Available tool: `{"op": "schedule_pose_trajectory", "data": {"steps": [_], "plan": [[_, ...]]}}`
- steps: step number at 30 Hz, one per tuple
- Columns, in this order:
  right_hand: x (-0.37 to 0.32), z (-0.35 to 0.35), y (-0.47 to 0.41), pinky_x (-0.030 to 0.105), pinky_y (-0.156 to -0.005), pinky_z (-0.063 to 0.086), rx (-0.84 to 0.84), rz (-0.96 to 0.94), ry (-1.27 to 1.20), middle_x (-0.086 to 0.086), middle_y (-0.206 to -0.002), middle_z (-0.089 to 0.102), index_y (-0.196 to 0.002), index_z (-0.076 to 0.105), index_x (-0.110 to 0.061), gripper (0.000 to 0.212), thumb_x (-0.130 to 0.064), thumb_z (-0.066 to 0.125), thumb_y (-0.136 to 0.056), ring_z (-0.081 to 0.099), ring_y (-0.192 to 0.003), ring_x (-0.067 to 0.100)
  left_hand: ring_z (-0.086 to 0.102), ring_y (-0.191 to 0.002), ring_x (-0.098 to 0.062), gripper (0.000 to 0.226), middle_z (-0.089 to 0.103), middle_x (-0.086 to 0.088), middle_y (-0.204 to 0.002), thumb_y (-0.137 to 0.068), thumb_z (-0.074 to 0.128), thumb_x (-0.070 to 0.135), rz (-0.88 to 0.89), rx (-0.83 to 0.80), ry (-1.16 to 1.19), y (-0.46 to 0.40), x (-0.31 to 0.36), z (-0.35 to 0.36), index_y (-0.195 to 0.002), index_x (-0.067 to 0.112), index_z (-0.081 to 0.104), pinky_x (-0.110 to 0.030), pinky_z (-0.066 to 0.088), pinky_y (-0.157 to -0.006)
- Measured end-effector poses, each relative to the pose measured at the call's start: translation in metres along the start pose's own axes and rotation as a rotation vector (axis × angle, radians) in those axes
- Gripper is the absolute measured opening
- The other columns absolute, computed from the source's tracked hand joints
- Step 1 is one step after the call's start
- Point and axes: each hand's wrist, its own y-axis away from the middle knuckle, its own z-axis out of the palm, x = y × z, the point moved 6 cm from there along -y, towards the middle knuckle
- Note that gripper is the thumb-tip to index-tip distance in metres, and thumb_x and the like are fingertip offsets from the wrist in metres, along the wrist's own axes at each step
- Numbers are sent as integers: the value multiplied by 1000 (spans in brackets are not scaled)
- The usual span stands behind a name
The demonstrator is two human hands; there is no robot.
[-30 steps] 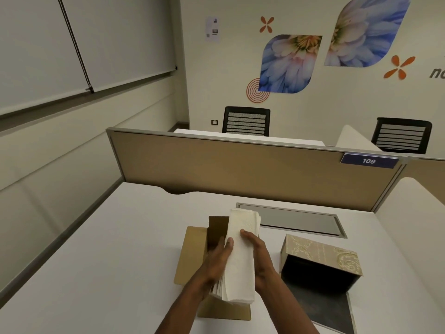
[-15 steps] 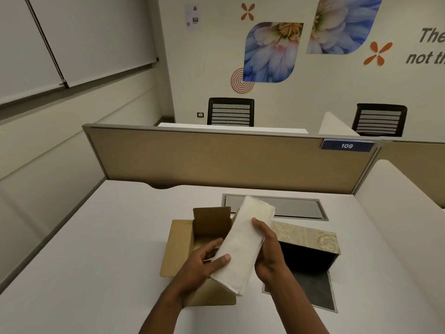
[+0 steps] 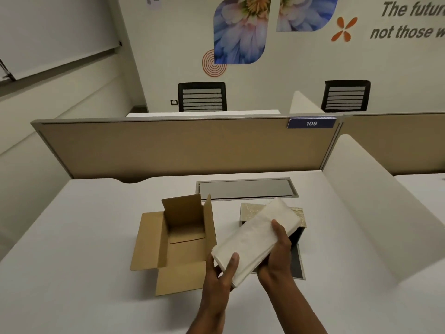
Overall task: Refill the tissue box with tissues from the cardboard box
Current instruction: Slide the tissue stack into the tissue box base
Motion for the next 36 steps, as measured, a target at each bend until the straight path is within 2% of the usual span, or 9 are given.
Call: {"op": "schedule_pose_trajectory", "data": {"steps": [3,11,15,18,23,27,30,32,36], "plan": [[-13,-29,1,58,-93,55,26,-32,29,17,-129,67,-139,54,-23,74,-44,75,-72,64,-118,41,59,-112,-18,88,54,2,-136,-70,59,67,-5,-23,-185,3,-12,20,-147,34,31,-41,57,-97],[-46,-146,-26,43,-75,56,117,81,195,15,-116,70,-129,62,-11,48,-29,75,-86,67,-100,33,52,-127,-22,93,47,0,-146,-80,58,71,-144,-201,-381,-13,-46,47,-156,34,19,-43,48,-109],[-53,-182,-43,41,-76,61,-13,239,288,21,-118,73,-122,68,-1,53,-21,80,-75,69,-102,34,56,-121,-18,91,56,4,-135,-68,67,69,-170,-314,-371,-30,-55,54,-146,34,37,-44,49,-108],[-63,-193,-58,41,-84,61,-171,250,456,21,-122,72,-128,65,1,68,-17,89,-67,69,-109,34,54,-124,-17,91,54,5,-139,-70,73,64,-142,-392,-475,-50,-59,52,-147,34,35,-42,48,-109],[-75,-195,-70,43,-98,57,-488,111,920,2,-129,72,-141,52,-24,86,-22,96,-67,66,-122,22,52,-129,-9,93,53,13,-140,-75,85,35,53,-464,-742,-77,-59,49,-148,41,27,-26,48,-103],[-54,-211,-68,37,-99,56,-504,-19,1184,-12,-133,66,-141,46,-35,90,-23,95,-67,59,-125,9,58,-122,-10,91,58,11,-134,-68,90,32,107,-411,-847,-82,-87,42,-140,37,34,-28,56,-98],[-36,-222,-65,21,-97,51,-523,-144,1390,-18,-130,64,-133,46,-37,86,-36,93,-61,59,-123,7,59,-117,-6,92,60,15,-130,-65,91,35,106,-389,-909,-76,-116,33,-136,40,33,-22,55,-95],[-32,-225,-64,22,-96,52,-517,-202,1461,-17,-128,63,-132,47,-34,86,-41,91,-58,61,-119,7,58,-116,-1,93,58,23,-126,-62,91,40,125,-386,-937,-72,-129,29,-133,45,31,-14,53,-94],[-38,-222,-65,21,-104,44,-584,-209,1568,-20,-143,49,-148,30,-36,118,-56,94,-51,51,-129,4,57,-111,4,96,54,28,-121,-59,90,44,148,-384,-950,-71,-130,27,-131,52,27,2,45,-81]]}}
